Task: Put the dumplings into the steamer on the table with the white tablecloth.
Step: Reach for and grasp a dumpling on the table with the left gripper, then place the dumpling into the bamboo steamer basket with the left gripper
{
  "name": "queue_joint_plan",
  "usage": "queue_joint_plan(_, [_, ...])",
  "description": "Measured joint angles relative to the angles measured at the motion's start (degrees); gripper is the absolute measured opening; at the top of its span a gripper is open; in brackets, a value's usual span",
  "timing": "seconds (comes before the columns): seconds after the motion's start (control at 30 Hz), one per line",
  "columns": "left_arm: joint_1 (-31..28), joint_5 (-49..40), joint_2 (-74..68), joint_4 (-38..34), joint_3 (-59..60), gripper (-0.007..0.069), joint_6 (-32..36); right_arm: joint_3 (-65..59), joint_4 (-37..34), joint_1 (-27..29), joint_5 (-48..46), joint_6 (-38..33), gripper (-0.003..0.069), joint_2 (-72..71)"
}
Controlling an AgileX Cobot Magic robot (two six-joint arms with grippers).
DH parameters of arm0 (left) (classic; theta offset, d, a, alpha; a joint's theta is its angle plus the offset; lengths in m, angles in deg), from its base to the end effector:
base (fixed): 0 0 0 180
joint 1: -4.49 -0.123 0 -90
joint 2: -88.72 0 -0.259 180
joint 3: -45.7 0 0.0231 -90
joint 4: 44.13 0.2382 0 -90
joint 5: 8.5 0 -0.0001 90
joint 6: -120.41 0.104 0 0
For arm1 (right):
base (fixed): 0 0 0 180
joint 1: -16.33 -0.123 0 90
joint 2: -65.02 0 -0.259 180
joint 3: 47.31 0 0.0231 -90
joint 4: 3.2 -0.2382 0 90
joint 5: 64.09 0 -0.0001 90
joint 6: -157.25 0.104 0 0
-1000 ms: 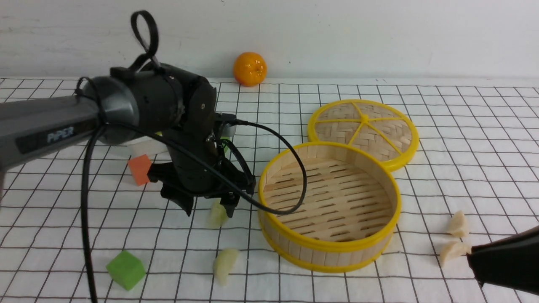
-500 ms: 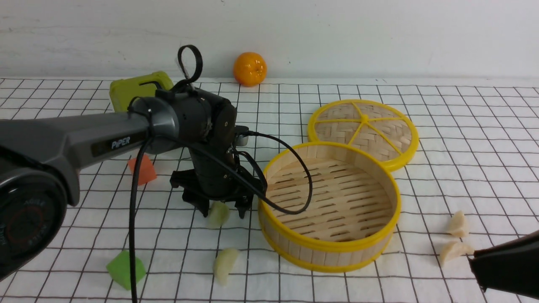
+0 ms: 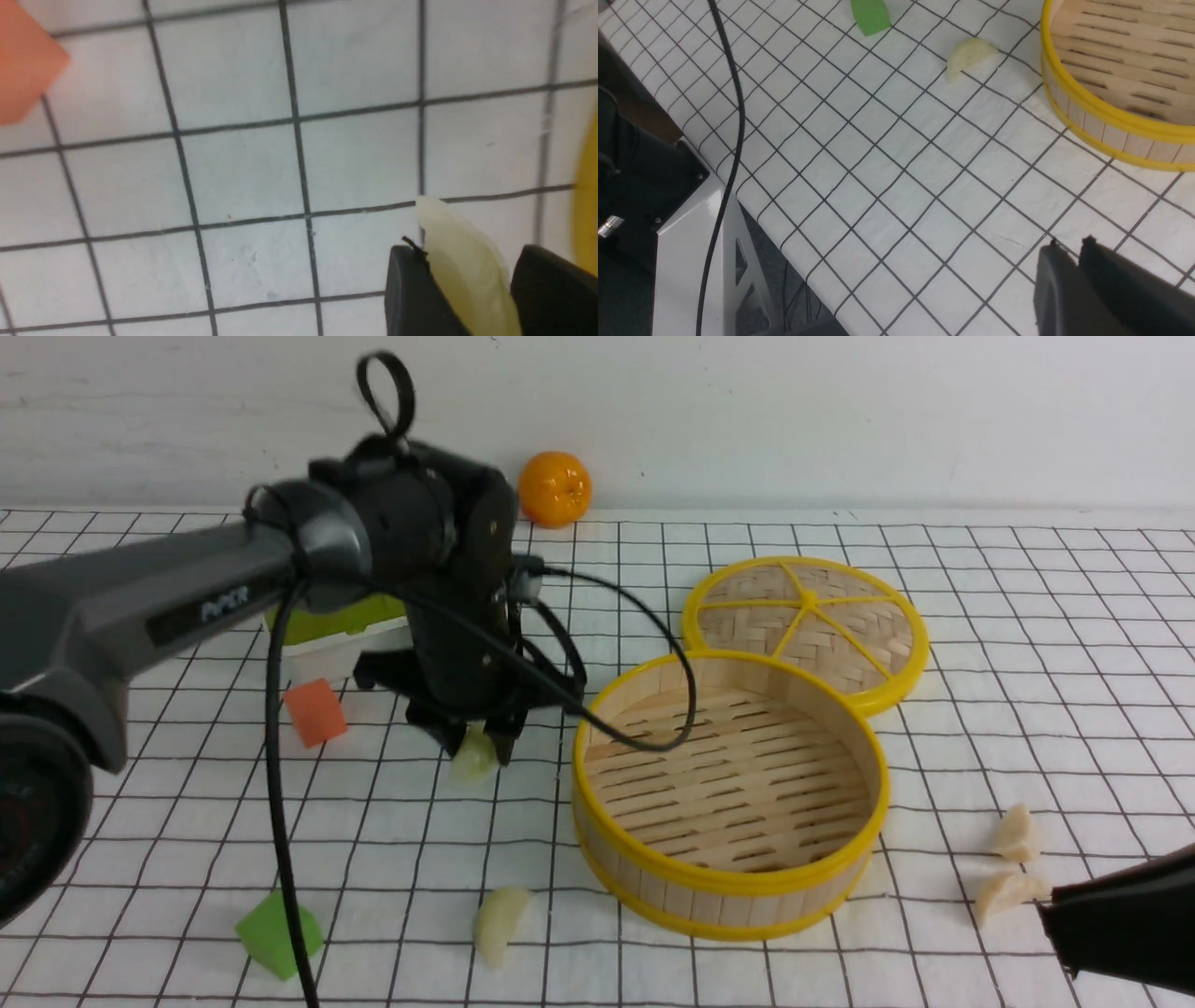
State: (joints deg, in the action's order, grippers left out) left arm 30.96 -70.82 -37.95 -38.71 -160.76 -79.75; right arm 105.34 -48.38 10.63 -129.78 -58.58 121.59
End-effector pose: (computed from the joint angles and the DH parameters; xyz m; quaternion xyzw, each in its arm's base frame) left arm 0.3838 -0.1814 0.2124 0.0697 0.9850 -0.0190 0.1570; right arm 0.1339 0.0810 0.3254 -0.2590 0.8547 0.3033 0.3323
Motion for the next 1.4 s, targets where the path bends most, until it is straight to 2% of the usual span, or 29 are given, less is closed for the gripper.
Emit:
queue_joint_plan(0.13, [2.90,-3.72,2.57,-0.15,-9.16,0.0265,2.17,0.00,0.06,0.00,0.52,0.00,0.0069,0.00])
queue_joint_plan(0.23, [8.92,-4.25,1.71,-0.40,-16.67,0.0265,3.69,0.00,0.06,0.00,0.52,0.00,0.0073,0.00])
queue_joint_plan(0.43, [14.86,-2.33,-5.65,-1.58,-21.69,0.0265,2.82,0.00,0.18,0.00,-1.49,0.00,0.0078,0.00])
queue_joint_plan(0.57, [15.26,0.16,-10.89,-1.19,-21.97,0.0265,0.43,0.00,0.18,0.00,-1.90,0.00,0.0081,-1.10])
queue_joint_plan(0.77, [14.33,5.58,-16.85,1.50,-21.97,0.0265,-8.69,0.00,0.66,0.00,-2.32,0.00,0.0083,-4.92])
queue_joint_plan(0.9, [14.06,8.62,-18.51,1.59,-22.03,0.0265,-11.48,0.00,1.16,-0.21,-2.39,0.00,0.0085,-6.05])
queue_joint_plan(0.97, [14.06,8.94,-18.76,1.59,-22.03,0.0265,-11.72,0.00,1.45,-0.50,-2.32,0.00,0.0086,-6.11])
queue_joint_plan(1.1, [14.06,9.05,-19.13,2.13,-22.03,0.0315,-12.06,0.00,2.87,-3.39,-2.32,0.00,0.0090,-6.18])
queue_joint_plan(1.23, [14.06,4.52,-15.55,4.19,-22.03,0.0393,-12.08,0.00,5.83,-6.36,-1.72,0.00,0.0091,-6.19])
queue_joint_plan(1.4, [13.97,-0.95,-6.00,4.94,-22.03,0.0405,-9.10,0.00,6.67,-6.87,-0.54,0.22,0.0093,-6.19])
